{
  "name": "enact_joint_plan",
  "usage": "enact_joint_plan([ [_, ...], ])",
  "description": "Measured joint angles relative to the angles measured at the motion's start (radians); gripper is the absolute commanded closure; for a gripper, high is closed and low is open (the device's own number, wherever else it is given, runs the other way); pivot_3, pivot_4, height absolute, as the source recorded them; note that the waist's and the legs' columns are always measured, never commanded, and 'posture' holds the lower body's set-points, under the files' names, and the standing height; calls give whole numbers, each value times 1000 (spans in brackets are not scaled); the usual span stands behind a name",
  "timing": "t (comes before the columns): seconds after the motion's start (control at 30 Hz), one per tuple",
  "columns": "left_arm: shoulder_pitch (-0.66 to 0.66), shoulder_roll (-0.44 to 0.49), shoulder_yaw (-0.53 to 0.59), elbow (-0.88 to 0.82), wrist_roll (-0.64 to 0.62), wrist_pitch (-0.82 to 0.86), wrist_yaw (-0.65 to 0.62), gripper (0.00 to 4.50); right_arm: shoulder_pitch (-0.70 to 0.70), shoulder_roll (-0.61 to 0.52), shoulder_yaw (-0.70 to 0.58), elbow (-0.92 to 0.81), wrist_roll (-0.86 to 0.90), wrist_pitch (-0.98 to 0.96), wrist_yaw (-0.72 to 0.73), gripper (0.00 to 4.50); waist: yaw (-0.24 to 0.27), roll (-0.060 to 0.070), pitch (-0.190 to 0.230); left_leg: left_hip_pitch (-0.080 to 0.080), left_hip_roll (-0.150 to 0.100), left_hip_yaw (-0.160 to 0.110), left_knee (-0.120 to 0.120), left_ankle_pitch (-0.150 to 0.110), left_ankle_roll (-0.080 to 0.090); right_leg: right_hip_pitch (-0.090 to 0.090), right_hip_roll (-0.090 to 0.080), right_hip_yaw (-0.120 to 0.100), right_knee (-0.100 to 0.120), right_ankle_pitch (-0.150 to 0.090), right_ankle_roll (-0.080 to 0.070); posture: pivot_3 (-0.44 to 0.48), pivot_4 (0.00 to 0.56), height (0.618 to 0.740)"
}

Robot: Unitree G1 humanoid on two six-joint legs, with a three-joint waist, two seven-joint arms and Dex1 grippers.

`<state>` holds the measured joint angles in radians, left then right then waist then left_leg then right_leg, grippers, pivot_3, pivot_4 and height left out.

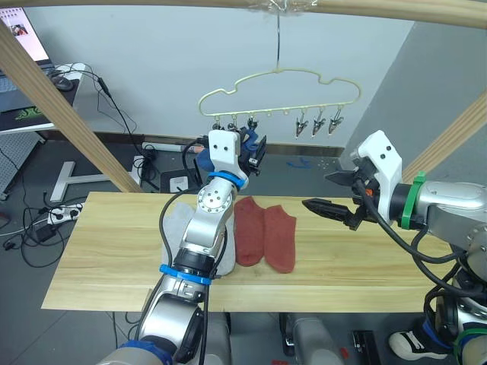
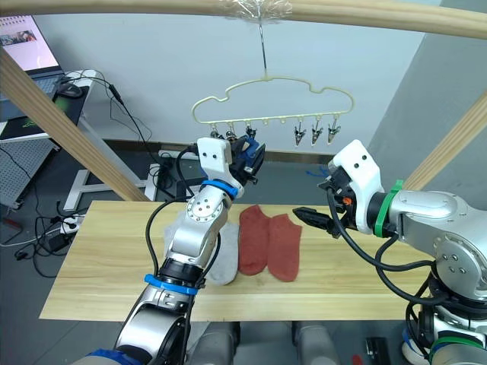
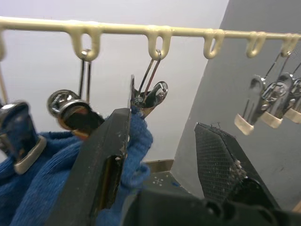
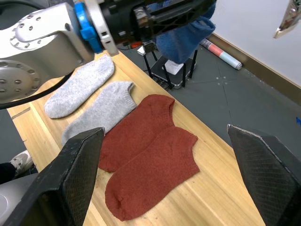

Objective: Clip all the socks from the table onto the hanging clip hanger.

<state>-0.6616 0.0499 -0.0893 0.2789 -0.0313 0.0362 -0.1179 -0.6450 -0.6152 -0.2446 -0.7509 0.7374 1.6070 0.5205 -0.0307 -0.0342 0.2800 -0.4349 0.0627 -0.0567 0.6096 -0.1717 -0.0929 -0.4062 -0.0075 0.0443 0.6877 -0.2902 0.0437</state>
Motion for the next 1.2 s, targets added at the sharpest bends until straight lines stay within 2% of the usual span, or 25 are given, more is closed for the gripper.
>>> enact_joint_plan([
  [0.43, -57, 0, 40, 127, 37, -68, 60, 2027, 15, -15, -35, 2, 69, 0, -69, 150, -4, 0, 0, 0, 0, 0, 0, 0, 0, 0, 0, 0, 0, 0, 0, -89, 244, 740],
  [0.73, -78, 0, 47, 153, 42, -90, 60, 2027, -35, 110, -135, 8, 32, 0, -192, 150, -5, 0, 0, 0, 0, 0, -1, 0, 0, 0, 0, 0, -1, 0, 0, -89, 244, 740],
  [1.2, -95, -22, 51, 155, 45, -94, 61, 2027, -55, 139, -170, -14, 32, 0, -216, 150, -12, 0, 0, 0, 0, 0, -1, 0, 0, 0, 0, 0, -1, 0, 0, -113, 248, 740],
])
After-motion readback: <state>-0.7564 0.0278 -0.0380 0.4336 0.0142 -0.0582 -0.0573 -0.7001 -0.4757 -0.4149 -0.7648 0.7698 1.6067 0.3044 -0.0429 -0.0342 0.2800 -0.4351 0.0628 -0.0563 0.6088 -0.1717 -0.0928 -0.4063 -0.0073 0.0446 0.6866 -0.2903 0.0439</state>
